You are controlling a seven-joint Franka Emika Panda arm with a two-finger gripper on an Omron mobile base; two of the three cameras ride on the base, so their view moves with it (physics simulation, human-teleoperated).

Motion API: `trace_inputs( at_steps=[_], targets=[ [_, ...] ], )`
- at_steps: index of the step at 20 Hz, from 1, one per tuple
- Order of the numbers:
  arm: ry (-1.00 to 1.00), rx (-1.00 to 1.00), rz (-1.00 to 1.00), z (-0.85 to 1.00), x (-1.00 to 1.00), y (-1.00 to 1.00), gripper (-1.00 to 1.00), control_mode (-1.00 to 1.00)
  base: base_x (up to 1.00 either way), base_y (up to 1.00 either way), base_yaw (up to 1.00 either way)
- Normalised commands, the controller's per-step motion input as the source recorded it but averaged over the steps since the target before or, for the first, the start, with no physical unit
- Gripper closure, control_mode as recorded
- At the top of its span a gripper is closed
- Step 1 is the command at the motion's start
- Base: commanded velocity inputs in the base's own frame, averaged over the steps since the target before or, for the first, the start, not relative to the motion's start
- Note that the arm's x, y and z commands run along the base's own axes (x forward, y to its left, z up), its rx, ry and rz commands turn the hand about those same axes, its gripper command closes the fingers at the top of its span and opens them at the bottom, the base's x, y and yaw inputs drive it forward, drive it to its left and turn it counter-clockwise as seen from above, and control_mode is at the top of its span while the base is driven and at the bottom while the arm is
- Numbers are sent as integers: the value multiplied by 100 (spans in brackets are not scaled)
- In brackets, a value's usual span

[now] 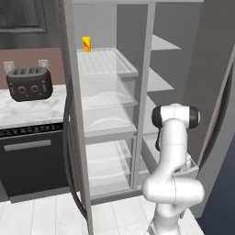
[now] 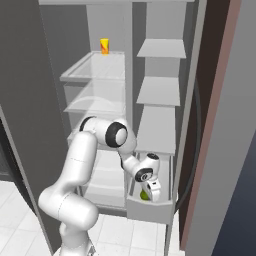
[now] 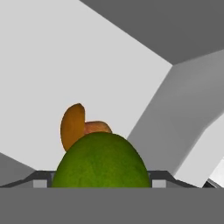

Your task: Take the mushroom and lime from the fridge shelf and place them in the freezer drawer to begin freezing them.

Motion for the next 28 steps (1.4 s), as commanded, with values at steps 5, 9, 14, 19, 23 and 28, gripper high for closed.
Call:
trace_inputs(
  at_steps=[5, 9, 14, 19, 23, 28],
  targets=[
    [0, 0, 0, -32, -3, 11, 100, -100, 0, 0, 0],
    [0, 0, 0, -35, -14, 11, 100, -100, 0, 0, 0],
    [0, 0, 0, -23, -42, 16, -100, -100, 0, 0, 0],
    [-2, 0, 0, -9, -36, 8, -100, -100, 0, 0, 0],
    [-2, 0, 0, -6, -21, 4, -100, -100, 0, 0, 0],
    [-3, 0, 0, 0, -6, 5, -100, -100, 0, 0, 0]
  ],
)
